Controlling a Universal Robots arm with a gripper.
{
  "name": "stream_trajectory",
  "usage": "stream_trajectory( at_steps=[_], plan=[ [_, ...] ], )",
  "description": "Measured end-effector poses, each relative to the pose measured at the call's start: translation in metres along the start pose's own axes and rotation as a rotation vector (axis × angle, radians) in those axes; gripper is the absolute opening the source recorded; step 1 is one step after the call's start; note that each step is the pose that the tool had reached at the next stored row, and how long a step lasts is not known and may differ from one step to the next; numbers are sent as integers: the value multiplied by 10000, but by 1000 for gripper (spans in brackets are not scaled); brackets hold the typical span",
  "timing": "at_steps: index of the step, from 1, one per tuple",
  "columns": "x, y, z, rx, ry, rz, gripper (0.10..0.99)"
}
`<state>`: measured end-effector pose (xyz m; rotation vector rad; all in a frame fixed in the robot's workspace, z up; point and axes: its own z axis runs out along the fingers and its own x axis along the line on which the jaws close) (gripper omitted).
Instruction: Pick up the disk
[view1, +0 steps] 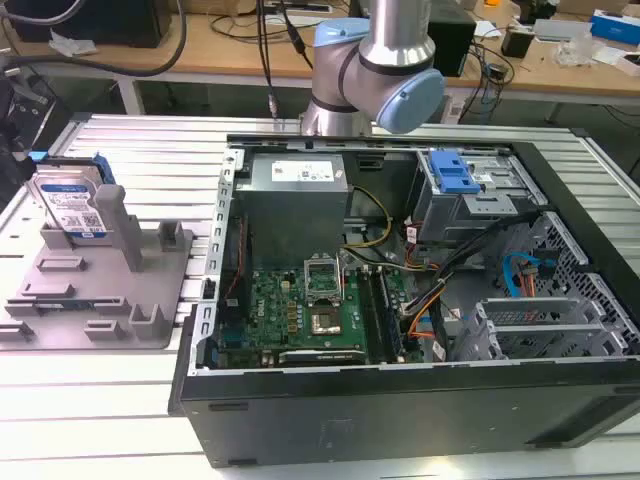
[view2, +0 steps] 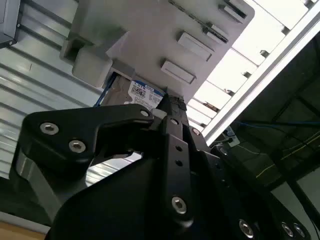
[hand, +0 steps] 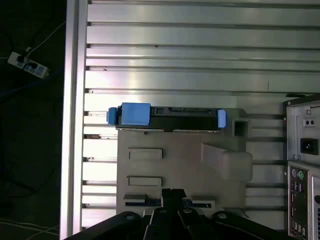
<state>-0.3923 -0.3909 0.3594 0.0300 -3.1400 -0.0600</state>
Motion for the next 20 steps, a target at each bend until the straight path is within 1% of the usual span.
stream_trajectory(
  at_steps=[12, 13, 16, 18, 19, 20],
  plan=[
    [0, 0, 0, 0, 0, 0, 106],
    [0, 0, 0, 0, 2, -63, 106],
    [0, 0, 2, 0, 30, -800, 106],
    [0, 0, 6, 0, 61, -1595, 106],
    [0, 0, 8, 1, 71, -1867, 106],
    [0, 0, 10, 1, 86, -2259, 106]
  ],
)
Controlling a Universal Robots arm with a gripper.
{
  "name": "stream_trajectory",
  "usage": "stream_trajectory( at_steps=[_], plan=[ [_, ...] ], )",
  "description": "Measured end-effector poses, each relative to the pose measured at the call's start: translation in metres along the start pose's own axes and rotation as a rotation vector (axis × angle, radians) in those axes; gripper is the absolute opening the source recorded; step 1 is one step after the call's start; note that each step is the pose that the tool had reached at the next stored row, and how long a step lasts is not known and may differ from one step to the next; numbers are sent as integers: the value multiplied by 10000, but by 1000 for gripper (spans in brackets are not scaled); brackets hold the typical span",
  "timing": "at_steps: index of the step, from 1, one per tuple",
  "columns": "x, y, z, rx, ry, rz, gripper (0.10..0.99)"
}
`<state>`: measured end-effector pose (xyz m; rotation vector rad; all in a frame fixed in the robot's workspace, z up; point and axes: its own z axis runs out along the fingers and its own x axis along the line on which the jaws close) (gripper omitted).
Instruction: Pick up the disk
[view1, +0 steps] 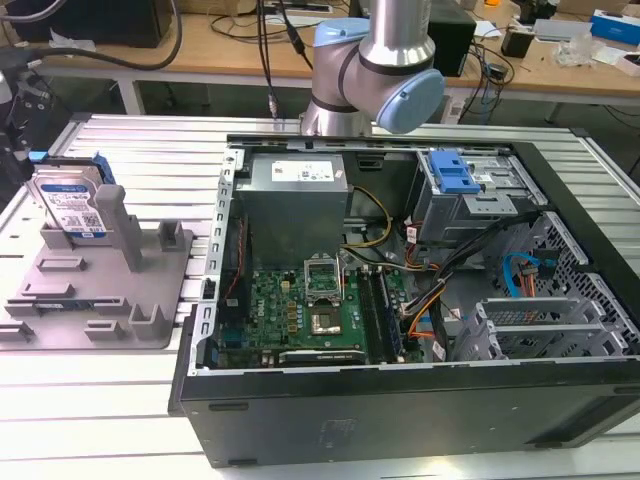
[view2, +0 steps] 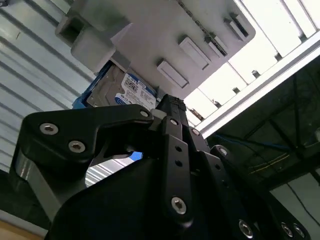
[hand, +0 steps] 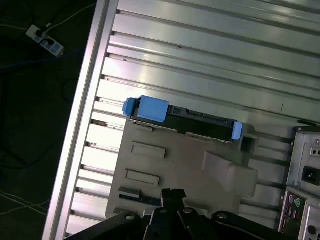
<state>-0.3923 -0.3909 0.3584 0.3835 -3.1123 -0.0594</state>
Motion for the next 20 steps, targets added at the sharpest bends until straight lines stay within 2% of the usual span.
stream_trajectory(
  at_steps=[7, 11, 12, 13, 14, 15, 19, 20],
  plan=[
    [0, 0, 9, 1, 56, -1470, 106],
    [0, -1, 11, 1, 89, -2319, 357],
    [0, -1, 12, 2, 97, -2516, 357],
    [0, -1, 12, 2, 106, -2761, 416],
    [0, -1, 13, 1, 119, -3094, 416],
    [0, -1, 14, 2, 127, -3316, 482],
    [0, -1, 15, 2, 163, -4287, 482],
    [0, -1, 15, 3, 183, -4788, 482]
  ],
)
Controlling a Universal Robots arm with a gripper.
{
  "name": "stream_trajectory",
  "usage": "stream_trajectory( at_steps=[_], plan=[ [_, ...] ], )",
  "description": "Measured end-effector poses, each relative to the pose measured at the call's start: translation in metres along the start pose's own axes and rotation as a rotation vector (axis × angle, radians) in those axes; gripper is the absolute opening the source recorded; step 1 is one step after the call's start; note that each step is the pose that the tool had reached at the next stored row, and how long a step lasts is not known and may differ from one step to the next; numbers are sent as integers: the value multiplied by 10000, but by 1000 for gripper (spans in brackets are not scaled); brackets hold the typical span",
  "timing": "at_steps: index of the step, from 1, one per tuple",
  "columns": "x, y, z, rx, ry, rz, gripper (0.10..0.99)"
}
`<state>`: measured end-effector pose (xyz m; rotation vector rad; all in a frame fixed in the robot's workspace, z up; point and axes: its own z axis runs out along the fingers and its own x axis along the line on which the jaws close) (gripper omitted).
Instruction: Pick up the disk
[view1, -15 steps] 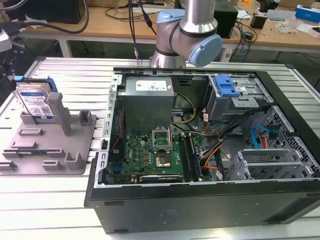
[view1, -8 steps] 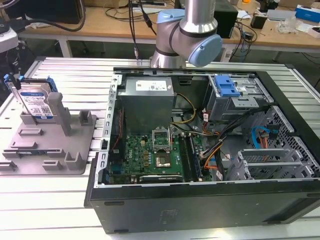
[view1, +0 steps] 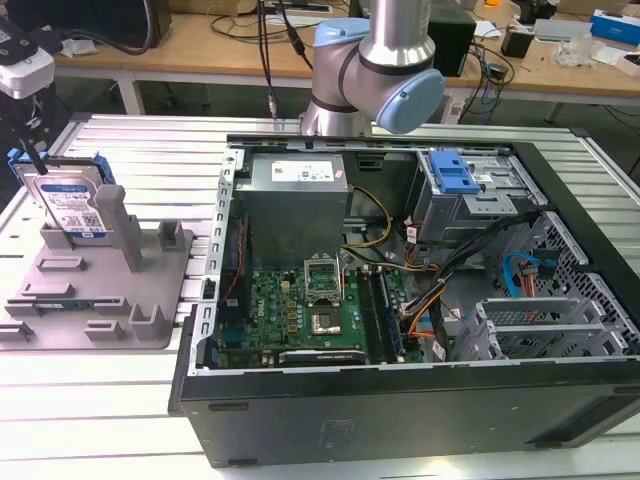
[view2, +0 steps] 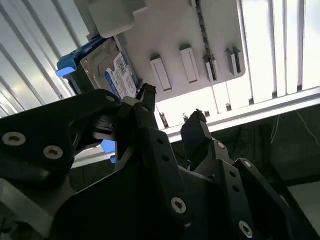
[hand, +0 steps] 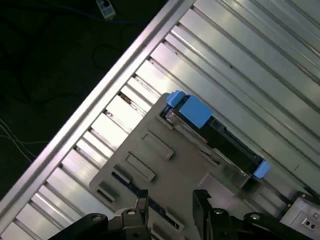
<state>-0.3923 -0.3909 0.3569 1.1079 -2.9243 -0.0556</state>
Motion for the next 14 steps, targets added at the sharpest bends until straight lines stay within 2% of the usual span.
stream_trajectory(
  at_steps=[4, 5, 7, 9, 14],
  plan=[
    [0, 0, 2, 0, 35, -908, 494],
    [0, 0, 3, 1, 41, -1088, 557],
    [0, 0, 3, 0, 57, -1496, 557],
    [0, 0, 3, 3, 85, -2268, 557],
    [0, 0, 4, 18, 111, -3304, 557]
  ],
)
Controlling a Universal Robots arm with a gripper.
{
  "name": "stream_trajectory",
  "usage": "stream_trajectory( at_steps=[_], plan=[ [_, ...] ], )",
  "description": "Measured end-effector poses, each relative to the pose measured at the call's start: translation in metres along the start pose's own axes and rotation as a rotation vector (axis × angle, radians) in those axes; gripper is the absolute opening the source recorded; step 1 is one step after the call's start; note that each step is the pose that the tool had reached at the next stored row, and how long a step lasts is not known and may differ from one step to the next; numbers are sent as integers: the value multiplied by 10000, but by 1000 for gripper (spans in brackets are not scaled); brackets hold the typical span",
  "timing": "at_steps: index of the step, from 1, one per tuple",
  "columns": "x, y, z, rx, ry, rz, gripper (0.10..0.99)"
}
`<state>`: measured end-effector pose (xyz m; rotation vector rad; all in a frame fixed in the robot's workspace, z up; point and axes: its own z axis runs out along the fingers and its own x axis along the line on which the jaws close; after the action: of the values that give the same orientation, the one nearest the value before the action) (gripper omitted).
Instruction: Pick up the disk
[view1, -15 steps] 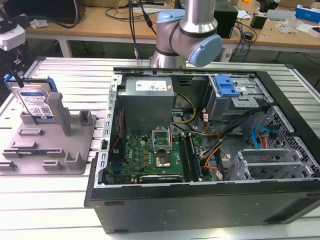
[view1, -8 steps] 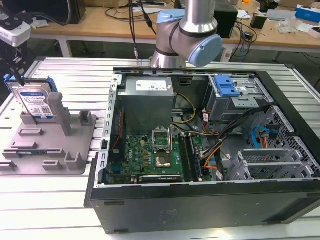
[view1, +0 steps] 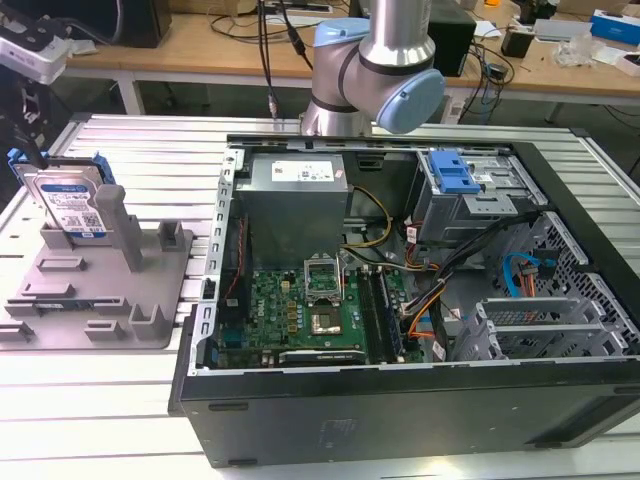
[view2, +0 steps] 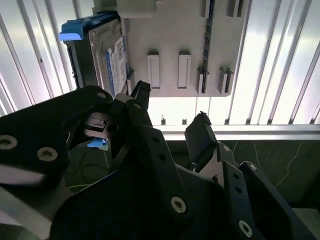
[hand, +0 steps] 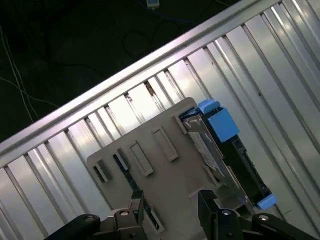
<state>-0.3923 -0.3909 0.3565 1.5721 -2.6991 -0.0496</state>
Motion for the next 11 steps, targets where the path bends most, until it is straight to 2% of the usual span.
stream_trajectory(
  at_steps=[7, 9, 11],
  plan=[
    [0, 0, 2, 49, 24, -1438, 557],
    [0, 0, 6, 85, 27, -2049, 557],
    [0, 0, 9, 132, 15, -2340, 557]
  ],
)
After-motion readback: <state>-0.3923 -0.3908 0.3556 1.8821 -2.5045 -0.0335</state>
